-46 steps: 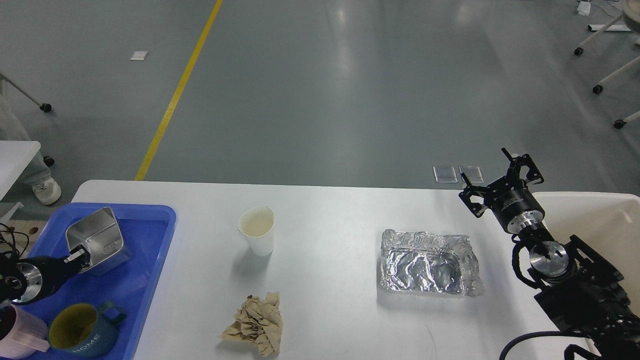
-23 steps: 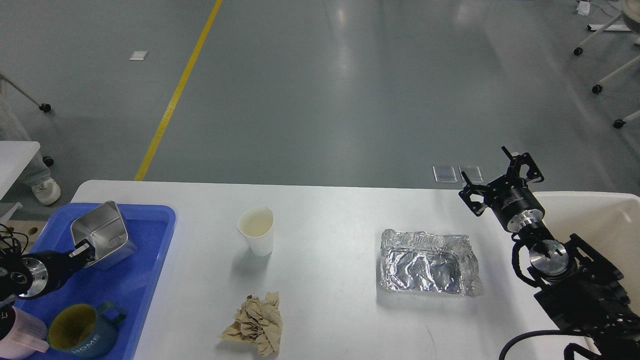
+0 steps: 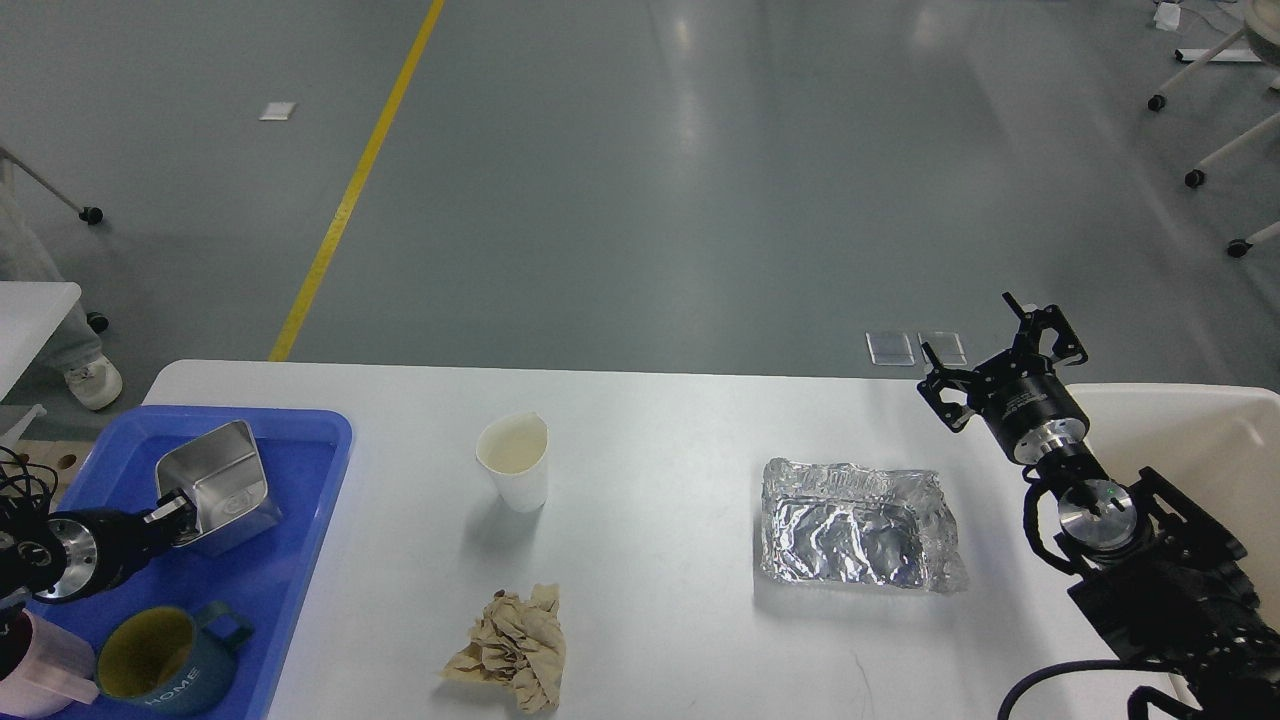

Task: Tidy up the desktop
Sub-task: 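Lower the steel tin into the blue tray with the left gripper, then release the tin and raise the left gripper upward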

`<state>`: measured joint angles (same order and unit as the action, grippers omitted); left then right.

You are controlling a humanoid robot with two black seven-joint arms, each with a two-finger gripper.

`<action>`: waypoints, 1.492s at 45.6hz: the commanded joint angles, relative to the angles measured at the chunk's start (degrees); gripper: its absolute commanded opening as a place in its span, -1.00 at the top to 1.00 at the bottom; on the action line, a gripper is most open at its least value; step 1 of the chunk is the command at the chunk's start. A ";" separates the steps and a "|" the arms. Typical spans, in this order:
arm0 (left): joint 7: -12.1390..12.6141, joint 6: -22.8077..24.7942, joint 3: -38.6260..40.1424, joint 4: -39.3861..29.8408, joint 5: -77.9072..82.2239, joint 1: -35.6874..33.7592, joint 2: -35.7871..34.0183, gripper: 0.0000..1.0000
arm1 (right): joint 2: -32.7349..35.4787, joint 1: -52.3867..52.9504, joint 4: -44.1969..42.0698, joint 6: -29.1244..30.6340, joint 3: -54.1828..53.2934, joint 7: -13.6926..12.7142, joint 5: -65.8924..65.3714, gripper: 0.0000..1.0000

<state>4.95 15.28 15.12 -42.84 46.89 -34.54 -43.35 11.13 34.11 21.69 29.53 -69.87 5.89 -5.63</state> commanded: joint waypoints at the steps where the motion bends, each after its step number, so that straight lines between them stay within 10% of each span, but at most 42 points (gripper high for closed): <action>1: 0.68 -1.13 0.09 -0.05 -0.13 -0.26 -0.07 0.17 | -0.06 0.08 -0.07 0.00 0.00 0.00 0.00 -1.00; 20: -0.11 -3.94 0.97 -0.22 -0.92 -1.67 0.11 -0.92 | -0.06 0.08 -0.07 0.00 0.00 0.00 -0.09 -1.00; 38: -0.99 10.73 11.60 -1.02 -2.15 -7.82 -1.82 -0.94 | -0.06 0.26 -0.07 0.00 0.00 0.00 0.00 -1.00; 68: -1.25 11.00 38.84 -2.42 -21.04 -18.72 5.55 -0.94 | 0.20 0.52 0.19 -0.35 0.00 0.00 0.00 -1.00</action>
<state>3.70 26.69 50.06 -45.66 29.65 -53.72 -40.17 11.18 34.58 21.77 29.18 -69.87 5.89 -5.63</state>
